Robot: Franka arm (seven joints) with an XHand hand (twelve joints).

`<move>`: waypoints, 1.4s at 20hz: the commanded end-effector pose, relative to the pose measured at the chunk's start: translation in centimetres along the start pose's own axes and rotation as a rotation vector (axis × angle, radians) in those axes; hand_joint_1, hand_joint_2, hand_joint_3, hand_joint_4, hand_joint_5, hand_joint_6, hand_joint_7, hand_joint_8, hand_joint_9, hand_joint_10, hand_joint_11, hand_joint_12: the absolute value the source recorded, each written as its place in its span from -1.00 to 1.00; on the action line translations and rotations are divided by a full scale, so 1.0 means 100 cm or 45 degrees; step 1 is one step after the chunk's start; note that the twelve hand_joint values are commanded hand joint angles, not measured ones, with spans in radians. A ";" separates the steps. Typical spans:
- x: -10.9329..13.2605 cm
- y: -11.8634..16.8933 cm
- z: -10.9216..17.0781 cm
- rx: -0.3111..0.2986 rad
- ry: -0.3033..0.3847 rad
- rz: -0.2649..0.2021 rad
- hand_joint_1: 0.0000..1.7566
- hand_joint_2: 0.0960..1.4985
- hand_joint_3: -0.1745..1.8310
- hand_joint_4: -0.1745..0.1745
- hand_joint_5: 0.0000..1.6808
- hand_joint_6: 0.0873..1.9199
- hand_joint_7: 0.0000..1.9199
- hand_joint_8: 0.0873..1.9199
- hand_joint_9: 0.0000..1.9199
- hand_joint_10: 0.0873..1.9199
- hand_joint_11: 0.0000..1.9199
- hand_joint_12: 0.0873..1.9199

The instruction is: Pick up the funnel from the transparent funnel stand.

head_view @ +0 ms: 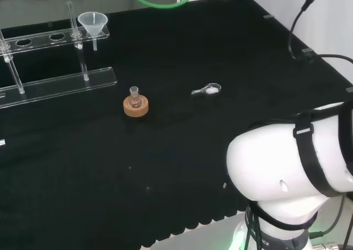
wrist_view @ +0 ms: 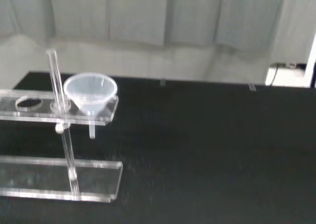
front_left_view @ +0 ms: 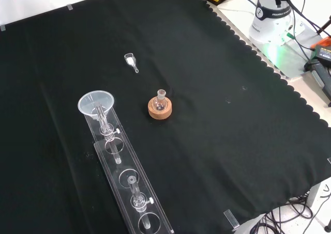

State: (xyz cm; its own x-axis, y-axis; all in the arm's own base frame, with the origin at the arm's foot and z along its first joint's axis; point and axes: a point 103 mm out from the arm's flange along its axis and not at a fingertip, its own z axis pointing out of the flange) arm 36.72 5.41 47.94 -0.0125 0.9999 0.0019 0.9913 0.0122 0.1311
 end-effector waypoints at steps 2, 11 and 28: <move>0.006 0.079 0.047 -0.006 0.115 -0.207 -0.95 0.00 -0.61 0.37 -1.00 -1.00 -1.00 -1.00 -1.00 -1.00 -1.00 -0.94; -0.008 0.154 0.095 -0.079 0.277 -0.229 -0.96 0.00 -0.63 0.46 -1.00 -1.00 -1.00 -1.00 -1.00 -1.00 -1.00 -1.00; 0.009 0.229 0.179 0.001 0.183 -0.151 -0.92 -0.01 -0.65 0.43 -1.00 -1.00 -1.00 -1.00 -1.00 -1.00 -1.00 -1.00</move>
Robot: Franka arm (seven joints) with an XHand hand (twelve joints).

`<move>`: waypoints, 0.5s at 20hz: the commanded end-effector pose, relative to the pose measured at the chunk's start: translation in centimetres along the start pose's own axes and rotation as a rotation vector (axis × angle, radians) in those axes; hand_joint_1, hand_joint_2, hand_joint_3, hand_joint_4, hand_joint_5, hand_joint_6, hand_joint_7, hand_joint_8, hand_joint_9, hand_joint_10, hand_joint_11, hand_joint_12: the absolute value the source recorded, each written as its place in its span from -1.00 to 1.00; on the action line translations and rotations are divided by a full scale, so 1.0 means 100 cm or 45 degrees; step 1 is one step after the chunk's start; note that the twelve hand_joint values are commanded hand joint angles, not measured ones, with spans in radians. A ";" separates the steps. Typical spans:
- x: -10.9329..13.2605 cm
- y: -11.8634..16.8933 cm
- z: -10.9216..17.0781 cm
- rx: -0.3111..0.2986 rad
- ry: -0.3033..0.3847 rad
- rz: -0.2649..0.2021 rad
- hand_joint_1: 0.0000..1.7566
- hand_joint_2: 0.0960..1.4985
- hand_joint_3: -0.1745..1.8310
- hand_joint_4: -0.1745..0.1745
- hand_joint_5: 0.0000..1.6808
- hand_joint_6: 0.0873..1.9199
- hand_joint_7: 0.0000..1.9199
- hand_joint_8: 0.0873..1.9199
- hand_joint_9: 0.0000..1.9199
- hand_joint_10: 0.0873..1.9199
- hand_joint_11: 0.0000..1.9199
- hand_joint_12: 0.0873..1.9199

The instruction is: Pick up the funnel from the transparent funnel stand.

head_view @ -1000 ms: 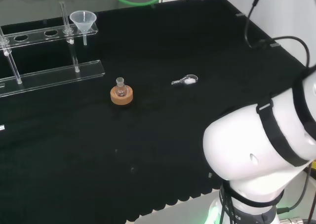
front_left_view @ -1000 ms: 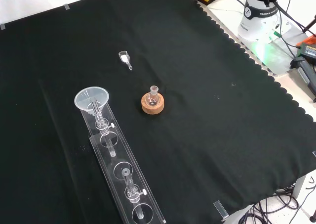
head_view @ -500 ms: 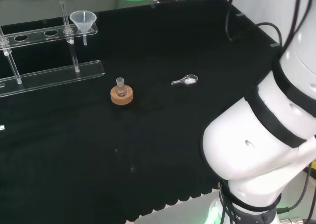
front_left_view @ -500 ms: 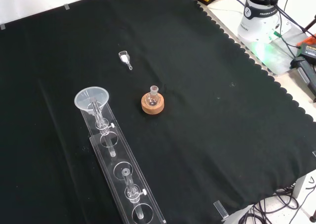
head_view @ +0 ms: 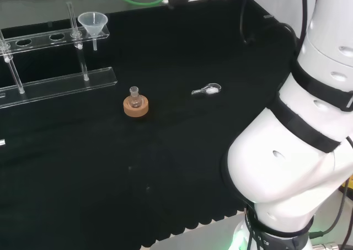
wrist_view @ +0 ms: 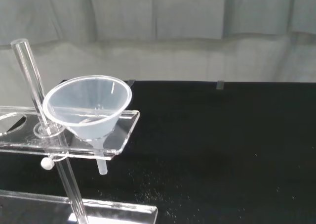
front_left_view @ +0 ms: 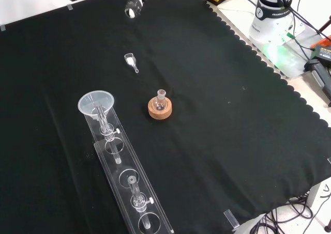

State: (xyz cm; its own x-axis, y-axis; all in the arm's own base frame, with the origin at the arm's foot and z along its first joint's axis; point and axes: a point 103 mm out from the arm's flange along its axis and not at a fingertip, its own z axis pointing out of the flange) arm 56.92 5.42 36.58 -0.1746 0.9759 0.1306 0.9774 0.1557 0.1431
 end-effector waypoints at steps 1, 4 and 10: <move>-0.001 0.048 0.044 0.009 -0.006 0.032 -0.92 -0.01 -0.65 0.43 -1.00 -1.00 -1.00 -1.00 -1.00 -1.00 -1.00 -1.00; 0.003 0.060 0.058 0.034 0.009 0.019 -0.92 0.00 -0.65 0.42 -1.00 -1.00 -1.00 -1.00 -1.00 -1.00 -0.99 -1.00; 0.013 0.080 0.082 0.089 0.025 -0.016 -0.91 0.00 -0.65 0.41 -1.00 -1.00 -1.00 -1.00 -1.00 -1.00 -0.98 -1.00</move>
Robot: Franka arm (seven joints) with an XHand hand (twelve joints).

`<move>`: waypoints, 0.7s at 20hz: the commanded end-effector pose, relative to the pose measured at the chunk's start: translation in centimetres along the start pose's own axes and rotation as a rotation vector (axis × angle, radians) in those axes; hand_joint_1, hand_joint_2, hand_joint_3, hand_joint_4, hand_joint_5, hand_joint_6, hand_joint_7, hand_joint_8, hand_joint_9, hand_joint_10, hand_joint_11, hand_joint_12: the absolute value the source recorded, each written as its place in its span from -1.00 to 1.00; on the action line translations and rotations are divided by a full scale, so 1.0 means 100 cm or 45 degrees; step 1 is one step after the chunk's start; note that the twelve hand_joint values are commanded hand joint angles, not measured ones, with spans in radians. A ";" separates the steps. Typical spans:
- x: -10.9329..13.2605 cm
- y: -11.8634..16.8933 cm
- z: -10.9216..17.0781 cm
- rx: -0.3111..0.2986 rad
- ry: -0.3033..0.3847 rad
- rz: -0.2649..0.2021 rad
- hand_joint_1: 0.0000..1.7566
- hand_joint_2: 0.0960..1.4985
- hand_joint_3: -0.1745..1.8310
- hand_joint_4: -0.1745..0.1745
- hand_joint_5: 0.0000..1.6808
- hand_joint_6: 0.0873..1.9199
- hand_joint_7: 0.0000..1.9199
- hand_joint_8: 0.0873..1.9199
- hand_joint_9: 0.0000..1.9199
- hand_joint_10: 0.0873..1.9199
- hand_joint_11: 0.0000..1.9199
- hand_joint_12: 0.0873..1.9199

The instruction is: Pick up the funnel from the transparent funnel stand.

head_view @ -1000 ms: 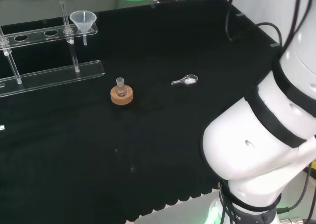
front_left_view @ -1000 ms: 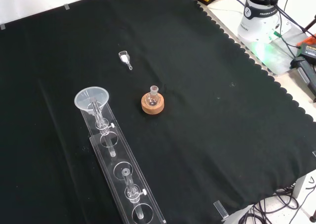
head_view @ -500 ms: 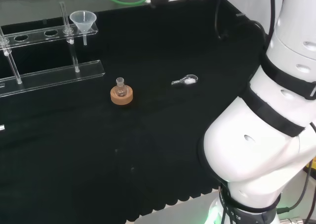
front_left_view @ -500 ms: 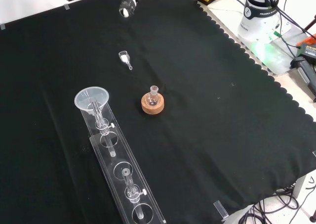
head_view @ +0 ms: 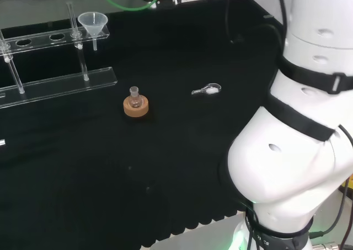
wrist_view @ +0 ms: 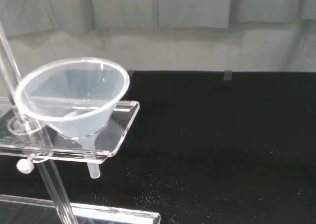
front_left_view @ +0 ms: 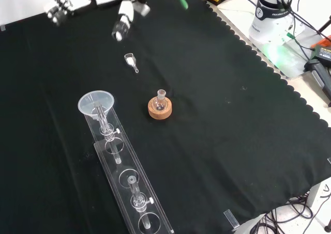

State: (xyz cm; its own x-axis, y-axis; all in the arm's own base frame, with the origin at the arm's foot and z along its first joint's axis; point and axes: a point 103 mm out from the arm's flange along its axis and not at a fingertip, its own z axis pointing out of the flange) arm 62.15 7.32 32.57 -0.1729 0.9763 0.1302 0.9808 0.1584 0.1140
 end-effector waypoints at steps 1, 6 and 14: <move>0.011 0.036 0.037 0.064 0.029 -0.023 -0.91 0.00 -0.65 0.41 -1.00 -1.00 -1.00 -1.00 -1.00 -1.00 -0.98 -1.00; 0.025 0.050 0.055 0.149 0.025 -0.033 -0.91 0.01 -0.66 0.41 -1.00 -1.00 -1.00 -1.00 -1.00 -1.00 -0.98 -1.00; 0.038 0.031 0.064 0.212 0.189 0.048 -0.91 0.02 -0.66 0.40 -1.00 -1.00 -1.00 -1.00 -1.00 -1.00 -0.97 -1.00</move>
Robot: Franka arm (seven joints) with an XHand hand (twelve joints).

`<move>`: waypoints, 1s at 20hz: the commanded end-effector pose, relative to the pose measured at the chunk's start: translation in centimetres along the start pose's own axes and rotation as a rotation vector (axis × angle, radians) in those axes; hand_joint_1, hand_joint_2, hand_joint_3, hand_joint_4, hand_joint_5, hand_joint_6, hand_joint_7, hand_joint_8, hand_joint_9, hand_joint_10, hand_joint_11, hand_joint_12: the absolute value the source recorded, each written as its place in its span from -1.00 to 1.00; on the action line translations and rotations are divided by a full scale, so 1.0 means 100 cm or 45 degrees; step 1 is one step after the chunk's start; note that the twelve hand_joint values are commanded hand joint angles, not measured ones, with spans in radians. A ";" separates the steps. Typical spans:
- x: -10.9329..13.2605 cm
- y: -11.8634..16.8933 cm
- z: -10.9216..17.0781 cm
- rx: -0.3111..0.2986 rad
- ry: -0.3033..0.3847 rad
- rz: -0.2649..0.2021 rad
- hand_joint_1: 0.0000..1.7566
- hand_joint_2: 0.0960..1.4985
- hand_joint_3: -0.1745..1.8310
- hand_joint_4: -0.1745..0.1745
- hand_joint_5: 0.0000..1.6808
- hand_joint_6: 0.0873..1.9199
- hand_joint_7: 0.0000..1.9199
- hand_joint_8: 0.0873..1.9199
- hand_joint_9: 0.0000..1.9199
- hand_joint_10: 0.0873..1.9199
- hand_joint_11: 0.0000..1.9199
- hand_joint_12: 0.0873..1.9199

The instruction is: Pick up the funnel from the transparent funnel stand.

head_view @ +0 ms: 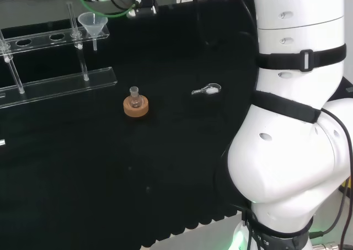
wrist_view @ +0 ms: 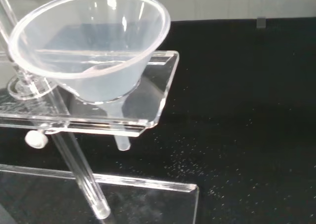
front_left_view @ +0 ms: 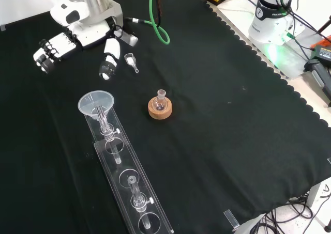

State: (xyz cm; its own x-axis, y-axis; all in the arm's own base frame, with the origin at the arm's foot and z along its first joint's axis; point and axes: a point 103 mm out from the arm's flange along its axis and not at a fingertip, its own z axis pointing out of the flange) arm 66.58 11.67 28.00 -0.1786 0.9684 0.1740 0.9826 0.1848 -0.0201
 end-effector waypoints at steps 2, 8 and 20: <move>0.013 -0.015 0.015 0.033 0.129 0.049 -0.90 0.02 -0.66 0.39 -1.00 -1.00 -1.00 -1.00 -1.00 -1.00 -0.97 -1.00; 0.030 -0.008 0.038 0.066 0.175 0.001 -0.90 0.02 -0.66 0.39 -1.00 -1.00 -1.00 -1.00 -1.00 -1.00 -0.97 -1.00; 0.042 -0.003 0.062 0.083 0.176 -0.014 -0.89 0.08 -0.74 0.36 -1.00 -1.00 -1.00 -1.00 -1.00 -1.00 -1.00 -0.76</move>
State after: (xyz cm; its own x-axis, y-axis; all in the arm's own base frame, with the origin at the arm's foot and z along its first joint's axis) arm 65.68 16.63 23.00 -0.1979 0.9275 0.3172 0.9706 0.2305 -0.0686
